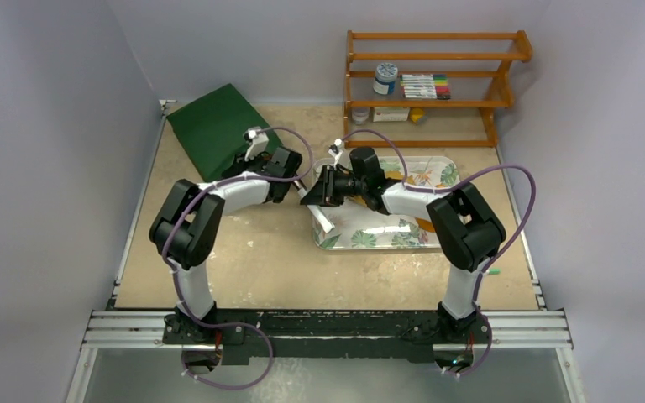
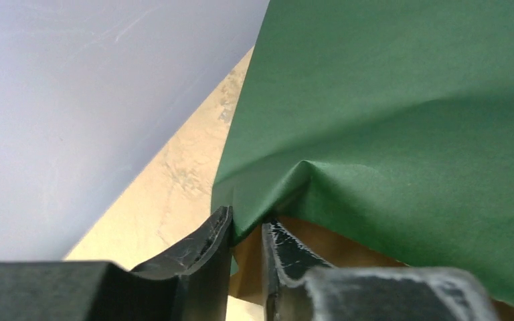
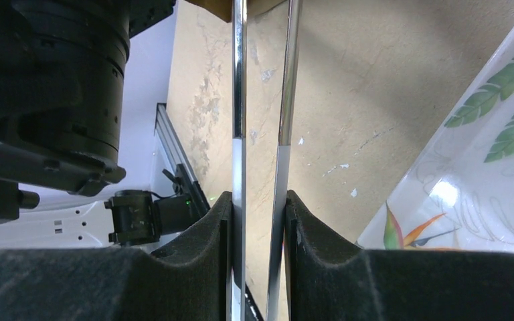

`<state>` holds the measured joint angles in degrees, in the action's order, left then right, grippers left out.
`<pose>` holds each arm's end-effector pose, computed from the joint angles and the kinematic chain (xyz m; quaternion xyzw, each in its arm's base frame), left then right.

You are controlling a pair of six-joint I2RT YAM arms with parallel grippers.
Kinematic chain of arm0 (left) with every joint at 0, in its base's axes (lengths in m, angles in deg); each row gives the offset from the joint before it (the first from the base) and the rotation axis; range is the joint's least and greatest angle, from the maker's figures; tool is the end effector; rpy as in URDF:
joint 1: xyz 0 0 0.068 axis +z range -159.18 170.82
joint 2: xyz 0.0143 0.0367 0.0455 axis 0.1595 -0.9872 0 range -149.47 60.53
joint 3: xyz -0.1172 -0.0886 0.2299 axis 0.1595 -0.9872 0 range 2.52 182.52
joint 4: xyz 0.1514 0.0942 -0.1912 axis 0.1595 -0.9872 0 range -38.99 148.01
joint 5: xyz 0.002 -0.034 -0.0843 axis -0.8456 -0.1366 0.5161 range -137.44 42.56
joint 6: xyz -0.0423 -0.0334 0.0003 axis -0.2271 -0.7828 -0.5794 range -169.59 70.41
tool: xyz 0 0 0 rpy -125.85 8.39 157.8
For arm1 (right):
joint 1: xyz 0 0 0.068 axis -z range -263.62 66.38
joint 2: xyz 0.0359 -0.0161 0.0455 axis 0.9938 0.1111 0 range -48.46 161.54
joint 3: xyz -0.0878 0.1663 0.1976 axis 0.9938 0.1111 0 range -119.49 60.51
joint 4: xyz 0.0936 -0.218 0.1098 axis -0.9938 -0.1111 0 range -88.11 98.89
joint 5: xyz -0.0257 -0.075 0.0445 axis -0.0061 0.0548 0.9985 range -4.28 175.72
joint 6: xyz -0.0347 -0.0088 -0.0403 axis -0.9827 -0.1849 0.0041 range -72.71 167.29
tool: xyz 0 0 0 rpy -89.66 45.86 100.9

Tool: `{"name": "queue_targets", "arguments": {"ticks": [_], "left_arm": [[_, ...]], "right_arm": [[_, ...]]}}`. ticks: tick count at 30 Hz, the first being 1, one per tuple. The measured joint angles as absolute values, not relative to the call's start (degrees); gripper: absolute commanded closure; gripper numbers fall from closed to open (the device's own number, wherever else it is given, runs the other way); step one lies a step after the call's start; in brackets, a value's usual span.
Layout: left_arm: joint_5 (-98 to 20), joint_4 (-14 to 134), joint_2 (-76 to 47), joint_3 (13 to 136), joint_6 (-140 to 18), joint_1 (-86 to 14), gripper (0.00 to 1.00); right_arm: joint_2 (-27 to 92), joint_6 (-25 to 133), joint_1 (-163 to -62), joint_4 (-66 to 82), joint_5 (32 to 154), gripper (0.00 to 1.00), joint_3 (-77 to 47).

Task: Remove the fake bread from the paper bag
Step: Move the paper bag to the center of the board.

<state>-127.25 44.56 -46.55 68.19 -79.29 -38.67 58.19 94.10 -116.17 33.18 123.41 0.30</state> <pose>0.3370 -0.1502 0.1832 -0.1949 0.7310 0.4175 0.5033 0.3276 0.2349 0.1917 -0.0814 0.8016 0.5435 0.2354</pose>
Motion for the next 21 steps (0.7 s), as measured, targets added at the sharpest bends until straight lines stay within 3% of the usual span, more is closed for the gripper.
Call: {"name": "queue_targets", "arguments": {"ticks": [6, 21], "left_arm": [[-125.5, 48.1, -46.6, 69.7, -73.3, -37.8, 0.94], [-125.2, 45.9, -51.7, 84.1, -71.0, -36.4, 0.97]], "right_arm": [[58.2, 93.5, -116.2, 33.0, 122.8, 0.96, 0.3], [47.8, 91.2, -116.1, 28.7, 120.1, 0.96, 5.0]]}}
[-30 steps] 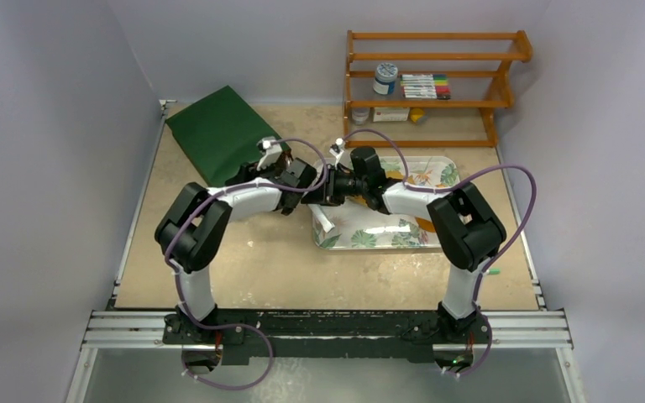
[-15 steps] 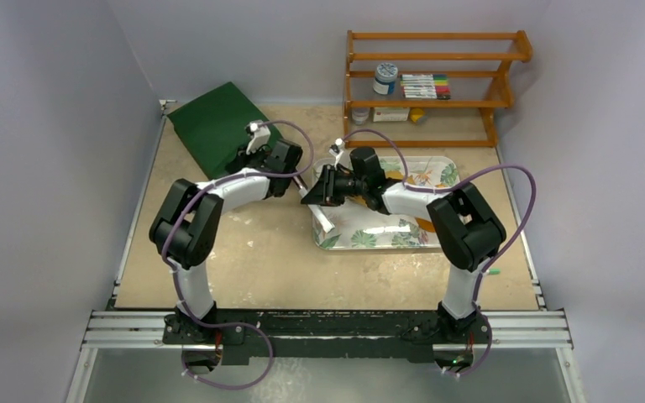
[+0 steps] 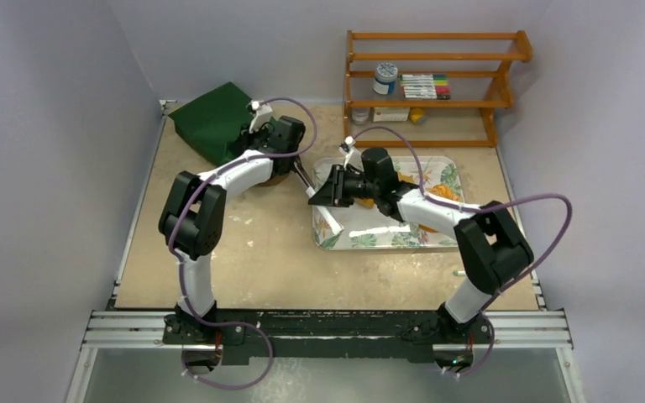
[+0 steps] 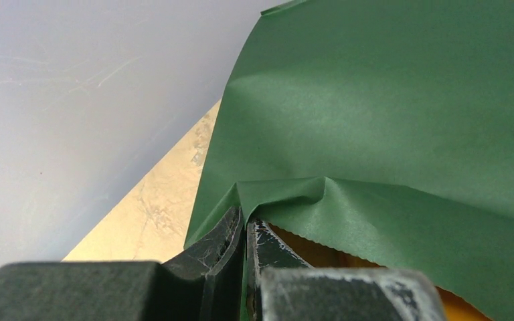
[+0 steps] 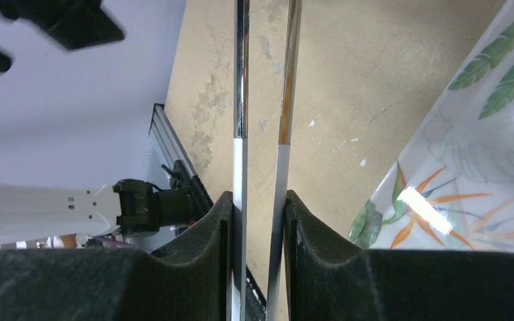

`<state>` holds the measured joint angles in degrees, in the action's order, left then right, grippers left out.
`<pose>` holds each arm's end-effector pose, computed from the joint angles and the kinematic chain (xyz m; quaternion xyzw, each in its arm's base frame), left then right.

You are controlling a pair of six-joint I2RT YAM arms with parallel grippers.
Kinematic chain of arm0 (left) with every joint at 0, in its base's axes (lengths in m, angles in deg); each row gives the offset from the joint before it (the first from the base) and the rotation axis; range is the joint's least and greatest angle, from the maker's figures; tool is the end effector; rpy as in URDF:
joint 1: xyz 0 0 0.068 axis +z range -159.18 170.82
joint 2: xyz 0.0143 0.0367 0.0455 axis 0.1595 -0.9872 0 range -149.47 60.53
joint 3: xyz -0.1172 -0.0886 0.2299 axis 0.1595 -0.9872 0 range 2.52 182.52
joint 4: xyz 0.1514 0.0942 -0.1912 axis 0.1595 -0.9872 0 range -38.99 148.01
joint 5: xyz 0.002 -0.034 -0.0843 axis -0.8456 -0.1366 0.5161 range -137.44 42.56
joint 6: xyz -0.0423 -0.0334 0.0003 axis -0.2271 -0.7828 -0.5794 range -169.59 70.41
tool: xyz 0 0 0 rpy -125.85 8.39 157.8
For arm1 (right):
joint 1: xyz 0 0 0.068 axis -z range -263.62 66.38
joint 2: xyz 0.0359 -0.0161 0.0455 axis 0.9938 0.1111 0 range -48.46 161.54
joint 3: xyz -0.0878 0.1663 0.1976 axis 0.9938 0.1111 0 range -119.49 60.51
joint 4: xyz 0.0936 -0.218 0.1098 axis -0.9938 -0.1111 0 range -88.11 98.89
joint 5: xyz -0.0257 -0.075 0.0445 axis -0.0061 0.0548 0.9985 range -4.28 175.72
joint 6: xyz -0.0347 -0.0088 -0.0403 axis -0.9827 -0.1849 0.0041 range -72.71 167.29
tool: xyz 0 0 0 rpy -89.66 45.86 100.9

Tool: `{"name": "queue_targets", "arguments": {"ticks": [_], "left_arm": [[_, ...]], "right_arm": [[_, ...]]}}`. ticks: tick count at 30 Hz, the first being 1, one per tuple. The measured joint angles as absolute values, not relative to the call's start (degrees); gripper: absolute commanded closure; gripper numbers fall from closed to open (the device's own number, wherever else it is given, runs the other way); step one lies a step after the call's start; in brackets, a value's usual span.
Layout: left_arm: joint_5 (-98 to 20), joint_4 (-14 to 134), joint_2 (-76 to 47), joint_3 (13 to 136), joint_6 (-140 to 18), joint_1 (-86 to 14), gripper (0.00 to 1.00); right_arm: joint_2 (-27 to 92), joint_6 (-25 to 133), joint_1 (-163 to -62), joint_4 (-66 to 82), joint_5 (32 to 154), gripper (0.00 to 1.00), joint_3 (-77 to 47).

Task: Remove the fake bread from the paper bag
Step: Move the paper bag to the center of the board.

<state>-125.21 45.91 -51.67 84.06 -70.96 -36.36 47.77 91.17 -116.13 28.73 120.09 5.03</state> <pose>0.3905 -0.1613 0.2293 -0.2149 0.7251 0.3962 0.5207 0.3012 0.2158 0.2245 -0.0888 0.7996 0.5262 0.2753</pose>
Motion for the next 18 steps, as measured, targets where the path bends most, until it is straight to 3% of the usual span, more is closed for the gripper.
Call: {"name": "queue_targets", "arguments": {"ticks": [18], "left_arm": [[-124.5, 43.0, -52.2, 87.5, -71.7, -35.0, 0.98]], "right_arm": [[30.6, 90.1, -116.1, 24.5, 118.1, 0.96, 16.3]]}}
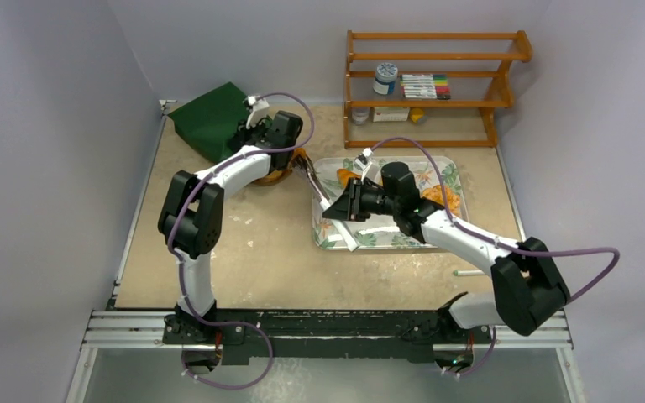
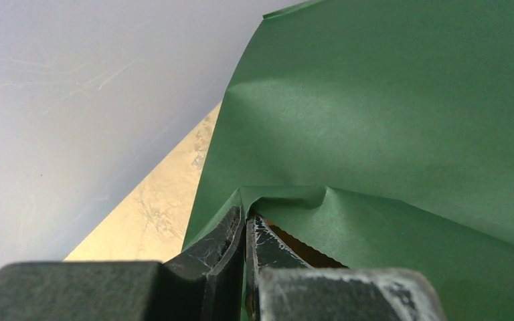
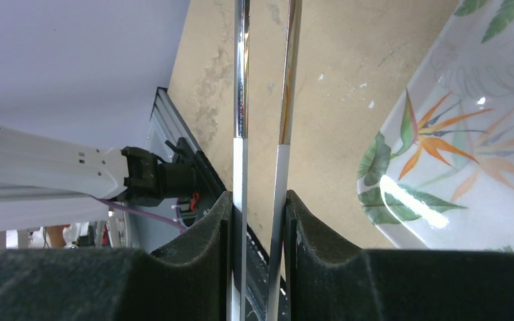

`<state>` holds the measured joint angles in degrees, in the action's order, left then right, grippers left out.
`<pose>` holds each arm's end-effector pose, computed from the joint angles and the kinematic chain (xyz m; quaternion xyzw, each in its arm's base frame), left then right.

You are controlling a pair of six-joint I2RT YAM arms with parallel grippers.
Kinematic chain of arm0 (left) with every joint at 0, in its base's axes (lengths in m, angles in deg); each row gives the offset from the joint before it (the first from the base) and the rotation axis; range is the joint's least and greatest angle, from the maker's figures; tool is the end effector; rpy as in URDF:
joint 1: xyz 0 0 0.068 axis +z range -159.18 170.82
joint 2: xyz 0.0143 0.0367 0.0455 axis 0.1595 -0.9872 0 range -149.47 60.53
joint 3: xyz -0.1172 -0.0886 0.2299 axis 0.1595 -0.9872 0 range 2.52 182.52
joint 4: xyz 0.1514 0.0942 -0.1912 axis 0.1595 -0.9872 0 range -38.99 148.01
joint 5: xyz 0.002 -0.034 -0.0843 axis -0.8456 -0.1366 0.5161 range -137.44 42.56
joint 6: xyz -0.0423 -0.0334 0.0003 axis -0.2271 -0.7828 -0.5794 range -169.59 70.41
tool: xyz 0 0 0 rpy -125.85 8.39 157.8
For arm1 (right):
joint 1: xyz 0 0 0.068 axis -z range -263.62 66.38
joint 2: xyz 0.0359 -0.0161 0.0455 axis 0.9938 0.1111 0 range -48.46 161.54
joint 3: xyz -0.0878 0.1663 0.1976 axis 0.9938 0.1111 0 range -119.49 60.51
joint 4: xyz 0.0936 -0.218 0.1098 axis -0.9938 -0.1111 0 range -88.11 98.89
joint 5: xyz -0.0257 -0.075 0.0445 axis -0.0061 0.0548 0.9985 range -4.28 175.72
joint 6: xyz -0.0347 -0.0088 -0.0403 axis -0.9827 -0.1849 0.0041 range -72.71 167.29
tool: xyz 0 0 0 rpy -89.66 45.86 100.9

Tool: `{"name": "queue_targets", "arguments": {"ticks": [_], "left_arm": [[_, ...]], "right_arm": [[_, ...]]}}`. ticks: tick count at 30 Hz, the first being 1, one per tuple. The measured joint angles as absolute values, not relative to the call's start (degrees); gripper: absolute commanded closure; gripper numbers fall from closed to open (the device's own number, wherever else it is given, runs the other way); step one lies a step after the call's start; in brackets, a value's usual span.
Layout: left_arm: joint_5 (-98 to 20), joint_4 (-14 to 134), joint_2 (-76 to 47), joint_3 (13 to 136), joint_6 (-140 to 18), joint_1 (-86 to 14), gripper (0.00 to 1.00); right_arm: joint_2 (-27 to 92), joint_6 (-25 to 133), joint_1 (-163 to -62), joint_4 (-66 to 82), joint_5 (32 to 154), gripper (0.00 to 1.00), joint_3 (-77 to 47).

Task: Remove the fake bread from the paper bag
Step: Move the paper bag to the center of the board.

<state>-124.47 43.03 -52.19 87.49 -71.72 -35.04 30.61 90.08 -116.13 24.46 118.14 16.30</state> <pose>0.3994 -0.1549 0.2404 -0.2261 0.7246 0.3937 0.5185 0.2456 0.1792 0.2475 -0.0907 0.7945 0.5197 0.3009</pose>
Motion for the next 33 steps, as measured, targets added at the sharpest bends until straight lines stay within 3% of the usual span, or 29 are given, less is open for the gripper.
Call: {"name": "queue_targets", "arguments": {"ticks": [15, 25, 33], "left_arm": [[-122.5, 39.0, -51.7, 84.9, -78.8, -35.1, 0.98], [-120.1, 39.1, -45.5, 75.6, -83.1, -35.0, 0.99], [-119.5, 40.0, -44.5, 75.5, -83.5, -34.9, 0.99]], "right_arm": [[27.4, 92.9, -116.1, 30.2, 117.1, 0.96, 18.7], [36.8, 104.5, -116.2, 53.6, 119.3, 0.95, 25.9], [36.9, 113.5, -118.3, 61.5, 119.6, 0.95, 29.1]]}}
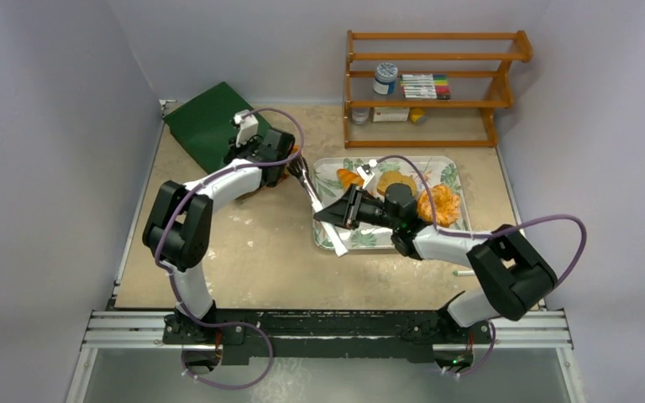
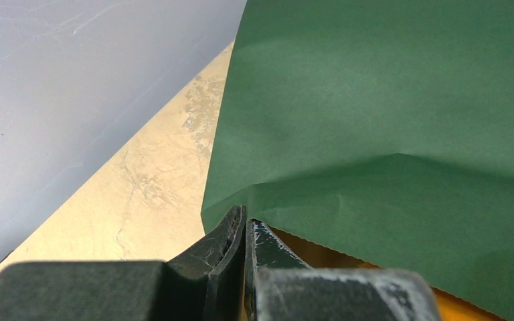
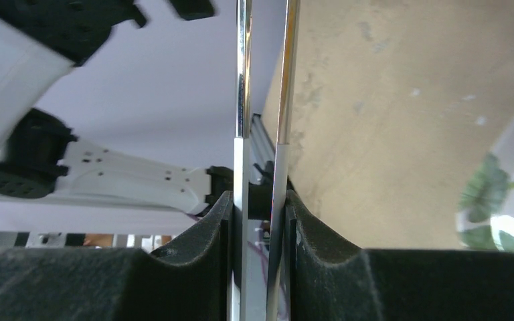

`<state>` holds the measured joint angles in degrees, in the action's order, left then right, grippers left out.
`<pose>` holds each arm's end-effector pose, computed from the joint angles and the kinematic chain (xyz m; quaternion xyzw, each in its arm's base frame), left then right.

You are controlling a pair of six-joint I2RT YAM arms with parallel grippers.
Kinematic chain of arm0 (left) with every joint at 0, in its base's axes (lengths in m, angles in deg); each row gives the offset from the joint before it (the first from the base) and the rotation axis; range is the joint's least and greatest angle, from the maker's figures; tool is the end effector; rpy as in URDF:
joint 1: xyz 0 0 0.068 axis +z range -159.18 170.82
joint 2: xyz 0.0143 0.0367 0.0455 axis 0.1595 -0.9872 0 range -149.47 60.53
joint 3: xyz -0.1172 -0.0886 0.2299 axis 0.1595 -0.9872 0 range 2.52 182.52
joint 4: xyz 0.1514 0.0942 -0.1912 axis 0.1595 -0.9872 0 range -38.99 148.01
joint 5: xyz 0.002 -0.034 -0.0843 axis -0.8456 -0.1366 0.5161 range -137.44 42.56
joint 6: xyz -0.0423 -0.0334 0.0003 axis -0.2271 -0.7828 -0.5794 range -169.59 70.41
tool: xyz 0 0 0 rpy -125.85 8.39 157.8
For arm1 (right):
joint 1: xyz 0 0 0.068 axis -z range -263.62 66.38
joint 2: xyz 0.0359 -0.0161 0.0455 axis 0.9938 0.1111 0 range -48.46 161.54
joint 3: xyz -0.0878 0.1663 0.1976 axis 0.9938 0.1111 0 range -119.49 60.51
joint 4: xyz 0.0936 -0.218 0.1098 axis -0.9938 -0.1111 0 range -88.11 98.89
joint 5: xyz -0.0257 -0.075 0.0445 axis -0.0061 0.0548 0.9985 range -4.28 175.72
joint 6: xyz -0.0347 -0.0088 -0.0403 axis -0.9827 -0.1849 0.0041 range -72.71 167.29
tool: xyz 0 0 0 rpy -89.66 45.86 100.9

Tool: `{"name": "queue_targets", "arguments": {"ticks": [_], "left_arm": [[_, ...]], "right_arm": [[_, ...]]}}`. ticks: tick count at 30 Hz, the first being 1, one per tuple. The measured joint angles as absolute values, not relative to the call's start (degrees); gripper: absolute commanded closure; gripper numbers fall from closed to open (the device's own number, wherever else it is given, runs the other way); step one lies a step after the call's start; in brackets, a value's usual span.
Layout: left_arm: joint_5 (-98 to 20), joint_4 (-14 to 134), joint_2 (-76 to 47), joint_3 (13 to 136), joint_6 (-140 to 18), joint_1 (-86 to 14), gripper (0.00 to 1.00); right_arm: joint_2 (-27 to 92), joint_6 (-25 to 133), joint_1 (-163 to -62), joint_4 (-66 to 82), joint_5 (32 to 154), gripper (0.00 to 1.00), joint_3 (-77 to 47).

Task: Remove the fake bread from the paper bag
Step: Move the paper bag to the center of the board.

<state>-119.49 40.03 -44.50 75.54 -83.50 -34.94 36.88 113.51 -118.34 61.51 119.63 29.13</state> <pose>0.3594 -0.1357 0.2244 -0.2546 0.7438 0.3418 0.5149 0.2309 0.1842 0.2114 -0.0104 0.7139 0.6483 0.2645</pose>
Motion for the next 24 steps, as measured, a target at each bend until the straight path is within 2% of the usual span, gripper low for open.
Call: {"name": "queue_targets", "arguments": {"ticks": [6, 17, 20, 24], "left_arm": [[-119.0, 41.0, -44.5, 75.5, -83.3, -34.7, 0.99], [-118.1, 41.3, -44.5, 75.6, -83.2, -34.1, 0.99], [-117.9, 41.3, -44.5, 75.6, -83.2, -33.9, 0.99], [-117.6, 41.2, -44.5, 75.6, -83.2, -33.8, 0.99]], "right_arm": [[31.4, 118.0, -119.3, 64.2, 119.4, 0.95, 29.2], [29.4, 123.6, -122.8, 70.5, 116.9, 0.93, 35.5], [27.3, 121.1, -123.4, 65.9, 116.1, 0.86, 35.3], [22.9, 111.5, -123.6, 48.9, 112.4, 0.80, 30.2]]}}
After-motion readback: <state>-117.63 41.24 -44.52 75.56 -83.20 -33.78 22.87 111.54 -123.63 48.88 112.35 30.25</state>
